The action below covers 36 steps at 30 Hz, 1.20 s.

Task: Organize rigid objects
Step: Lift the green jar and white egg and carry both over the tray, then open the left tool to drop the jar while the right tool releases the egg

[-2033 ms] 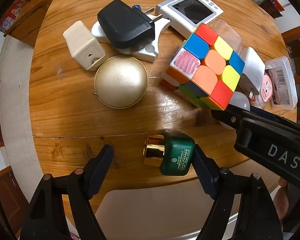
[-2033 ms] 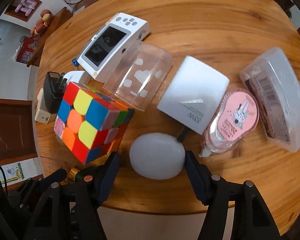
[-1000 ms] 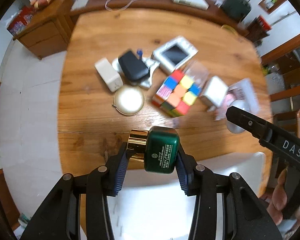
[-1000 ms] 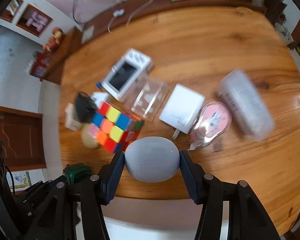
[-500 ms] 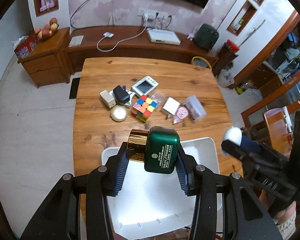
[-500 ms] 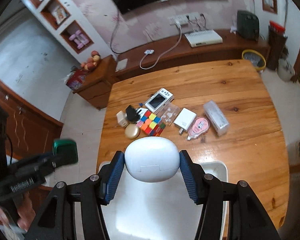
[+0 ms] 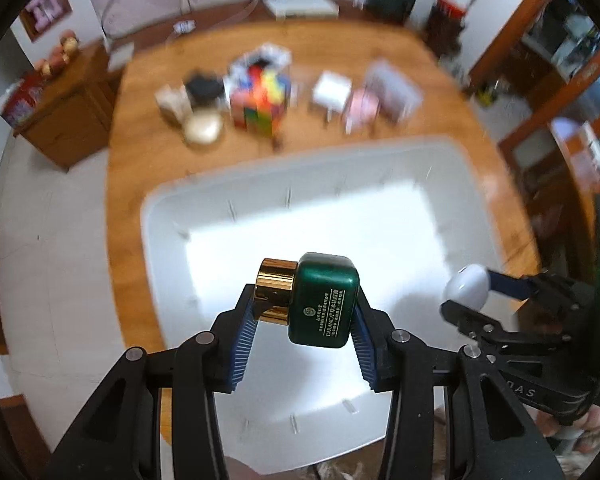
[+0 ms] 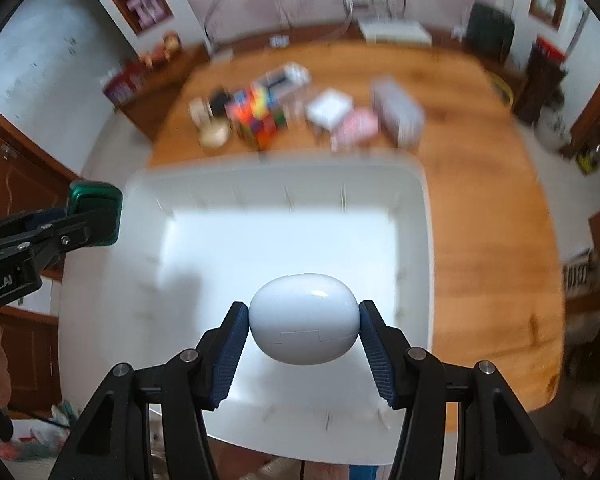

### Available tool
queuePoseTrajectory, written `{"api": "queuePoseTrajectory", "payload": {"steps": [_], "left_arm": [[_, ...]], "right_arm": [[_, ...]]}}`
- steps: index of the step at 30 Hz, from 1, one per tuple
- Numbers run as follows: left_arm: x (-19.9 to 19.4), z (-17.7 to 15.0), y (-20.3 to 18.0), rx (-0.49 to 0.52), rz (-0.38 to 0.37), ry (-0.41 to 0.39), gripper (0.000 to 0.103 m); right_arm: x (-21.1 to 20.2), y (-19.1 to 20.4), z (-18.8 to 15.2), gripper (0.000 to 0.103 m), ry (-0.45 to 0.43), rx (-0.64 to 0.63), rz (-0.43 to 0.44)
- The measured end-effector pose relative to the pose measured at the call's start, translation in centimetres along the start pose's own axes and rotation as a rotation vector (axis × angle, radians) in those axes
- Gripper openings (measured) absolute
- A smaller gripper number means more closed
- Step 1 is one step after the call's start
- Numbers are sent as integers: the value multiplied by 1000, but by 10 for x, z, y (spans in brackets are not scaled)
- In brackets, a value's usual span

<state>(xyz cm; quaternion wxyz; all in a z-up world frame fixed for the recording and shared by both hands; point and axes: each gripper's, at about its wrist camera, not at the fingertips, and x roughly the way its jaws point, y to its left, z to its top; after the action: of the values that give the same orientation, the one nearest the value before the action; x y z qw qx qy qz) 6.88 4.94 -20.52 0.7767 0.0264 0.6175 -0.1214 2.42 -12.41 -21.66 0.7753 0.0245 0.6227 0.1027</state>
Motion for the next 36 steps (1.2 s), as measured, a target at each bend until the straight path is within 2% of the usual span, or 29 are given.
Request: {"api": "queuePoseTrajectory", "payload": {"steps": [3, 6, 7, 9, 14, 21, 23, 25, 29, 32, 33, 36], "left_arm": [[37, -11, -9, 54, 52, 56, 47], [63, -19, -13, 71, 72, 98, 47], [72, -22, -13, 68, 78, 117, 47], [84, -26, -13, 65, 87, 143, 47], [93, -32, -15, 86, 123, 145, 47], [97, -44, -10, 47, 114, 174, 48], [94, -47, -9, 40, 106, 165, 48], [92, -49, -10, 40, 110, 167, 49], [91, -48, -8, 32, 120, 186, 58], [91, -51, -7, 15, 120, 211, 80], [91, -53, -8, 18, 96, 223, 85], [89, -57, -12, 26, 69, 233, 95]], "right_arm": [[29, -4, -16, 57, 68, -17, -37], [51, -6, -28, 57, 116, -32, -78], [50, 0, -31, 57, 91, -76, -114], [52, 7, -34, 57, 90, -118, -131], [62, 15, -38, 57, 119, -152, -131], [69, 18, -46, 57, 171, -163, -144], [68, 20, -48, 61, 173, -166, -145], [64, 23, -50, 69, 162, -173, -130], [54, 31, -56, 78, 128, -207, -117], [49, 34, -60, 79, 117, -220, -114], [48, 34, -62, 79, 116, -219, -115], [44, 34, -72, 79, 113, -207, -108]]}}
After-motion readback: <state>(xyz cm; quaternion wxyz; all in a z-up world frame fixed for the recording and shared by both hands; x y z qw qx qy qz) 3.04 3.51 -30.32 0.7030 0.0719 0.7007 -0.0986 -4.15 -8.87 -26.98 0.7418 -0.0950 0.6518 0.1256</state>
